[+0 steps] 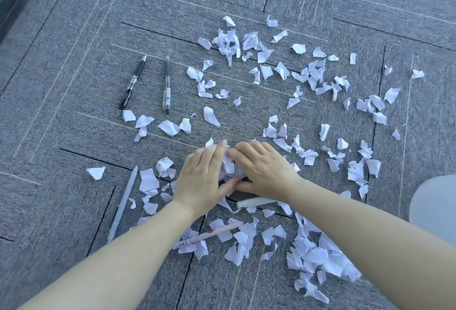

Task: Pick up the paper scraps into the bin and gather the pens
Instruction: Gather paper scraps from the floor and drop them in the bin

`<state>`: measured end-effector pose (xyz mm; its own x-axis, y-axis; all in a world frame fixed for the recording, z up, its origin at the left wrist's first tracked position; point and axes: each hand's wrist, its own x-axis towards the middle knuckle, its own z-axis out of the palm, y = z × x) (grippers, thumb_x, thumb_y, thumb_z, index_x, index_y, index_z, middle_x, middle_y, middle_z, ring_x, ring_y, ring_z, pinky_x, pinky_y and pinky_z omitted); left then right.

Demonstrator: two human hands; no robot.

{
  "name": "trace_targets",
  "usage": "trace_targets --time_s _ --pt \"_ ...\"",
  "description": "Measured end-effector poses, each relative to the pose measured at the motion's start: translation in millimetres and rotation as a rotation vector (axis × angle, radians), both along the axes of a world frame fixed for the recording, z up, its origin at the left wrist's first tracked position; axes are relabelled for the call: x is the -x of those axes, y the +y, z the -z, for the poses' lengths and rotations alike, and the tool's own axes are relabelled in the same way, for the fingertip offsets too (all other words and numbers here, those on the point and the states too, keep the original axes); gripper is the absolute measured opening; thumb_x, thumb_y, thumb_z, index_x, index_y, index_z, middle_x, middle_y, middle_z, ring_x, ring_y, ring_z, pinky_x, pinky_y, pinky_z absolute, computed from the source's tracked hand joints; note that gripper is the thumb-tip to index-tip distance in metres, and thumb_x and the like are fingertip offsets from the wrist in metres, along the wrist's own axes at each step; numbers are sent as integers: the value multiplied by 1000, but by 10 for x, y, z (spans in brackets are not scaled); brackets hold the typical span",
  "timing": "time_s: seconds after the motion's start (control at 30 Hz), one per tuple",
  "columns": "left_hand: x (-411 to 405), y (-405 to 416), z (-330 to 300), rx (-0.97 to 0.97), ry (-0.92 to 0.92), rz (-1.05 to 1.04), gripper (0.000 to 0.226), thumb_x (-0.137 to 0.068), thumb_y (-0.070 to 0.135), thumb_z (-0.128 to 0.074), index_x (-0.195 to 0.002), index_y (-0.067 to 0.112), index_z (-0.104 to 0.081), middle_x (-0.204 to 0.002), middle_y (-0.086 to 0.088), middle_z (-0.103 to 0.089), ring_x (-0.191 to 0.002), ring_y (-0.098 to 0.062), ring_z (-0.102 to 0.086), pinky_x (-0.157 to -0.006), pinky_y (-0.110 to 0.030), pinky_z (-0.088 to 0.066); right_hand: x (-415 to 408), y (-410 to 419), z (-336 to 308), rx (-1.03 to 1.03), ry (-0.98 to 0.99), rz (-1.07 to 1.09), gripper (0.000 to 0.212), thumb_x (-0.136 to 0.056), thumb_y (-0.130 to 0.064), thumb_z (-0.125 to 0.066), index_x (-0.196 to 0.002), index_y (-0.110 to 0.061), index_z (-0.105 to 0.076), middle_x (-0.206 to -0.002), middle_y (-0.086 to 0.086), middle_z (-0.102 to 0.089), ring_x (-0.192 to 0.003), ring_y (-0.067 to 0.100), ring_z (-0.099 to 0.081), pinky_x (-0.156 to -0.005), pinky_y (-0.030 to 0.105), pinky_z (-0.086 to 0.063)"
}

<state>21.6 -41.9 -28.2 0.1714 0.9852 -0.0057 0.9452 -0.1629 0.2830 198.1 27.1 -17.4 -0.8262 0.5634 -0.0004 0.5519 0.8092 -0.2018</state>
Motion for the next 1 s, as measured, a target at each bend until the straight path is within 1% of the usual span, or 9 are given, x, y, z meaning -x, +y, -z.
trace_targets --time_s 0.07,0.13,0.23,0.3,0.4,0.6,0.77,0.83,1.0 --pt "-79 38 11 -109 -21 28 40 -87 39 -44 -110 8 -53 -95 -8 -54 -85 -28 -50 -72 -41 -47 -10 -11 -6 -10 5 -13 46 -81 -48 -57 -108 -11 -53 -96 8 -58 -75 24 -57 -56 35 -48" --pt "-95 142 24 -173 13 79 18 -87 27 -46 -89 11 -51 -77 -7 -53 -69 -26 -49 -56 -37 -45 -29 -21 -32 -5 -78 -2 34 -75 -28 -74 -93 -10 -51 -83 7 -54 -54 21 -54 -34 28 -31" --pt "-35 269 26 -149 36 228 6 -81 18 -48 -80 12 -46 -61 -4 -53 -51 -25 -55 -41 -30 -42 -23 -56 -155 98 -204 53 40 -62 1 -75 -89 -8 -47 -72 7 -52 -34 23 -46 -33 20 -5" --pt "-11 281 -31 -55 -41 300 12 -77 22 -49 -76 10 -52 -56 -3 -57 -43 -24 -57 -35 -26 -41 -3 -75 -258 200 -261 112 30 -78 1 -60 -104 -7 -47 -86 8 -58 -55 29 -60 -37 28 -21" --pt "-105 366 -253 -25 -226 240 37 -90 39 -39 -75 10 -56 -60 -1 -60 -47 -22 -58 -38 -27 -42 -23 -5 -556 407 -236 264 19 -90 -5 -46 -108 -12 -43 -95 10 -61 -82 32 -61 -56 35 -38" --pt "-864 1066 -1419 -183 -629 189 44 -97 40 -43 -67 8 -45 -50 10 -36 -44 -7 -34 -42 -18 -23 -616 330 -2000 325 126 610 19 -88 -6 -51 -86 -21 -40 -74 1 -51 -67 26 -47 -55 33 -36" --pt "-2171 1237 -2571 -298 -890 410 38 -92 37 -47 -61 22 -30 -45 9 -24 -48 -17 -26 -43 -17 -23 -1714 26 -3095 138 343 923 16 -84 -7 -50 -76 -20 -51 -58 -8 -51 -54 11 -41 -51 26 -34" --pt "-2743 1174 -2860 -234 -925 511 38 -90 34 -50 -61 23 -29 -45 7 -26 -50 -17 -27 -45 -25 -23 -2131 -218 -3332 112 447 1082 35 -85 -4 -48 -65 -33 -50 -57 -19 -56 -50 7 -42 -44 15 -33" --pt "-3955 911 -2978 25 -847 639 37 -90 28 -54 -61 16 -34 -50 3 -39 -54 -24 -37 -47 -34 -25 -3002 -692 -3240 20 481 1428 50 -84 -4 -44 -63 -48 -55 -58 -24 -59 -55 9 -48 -47 16 -36"
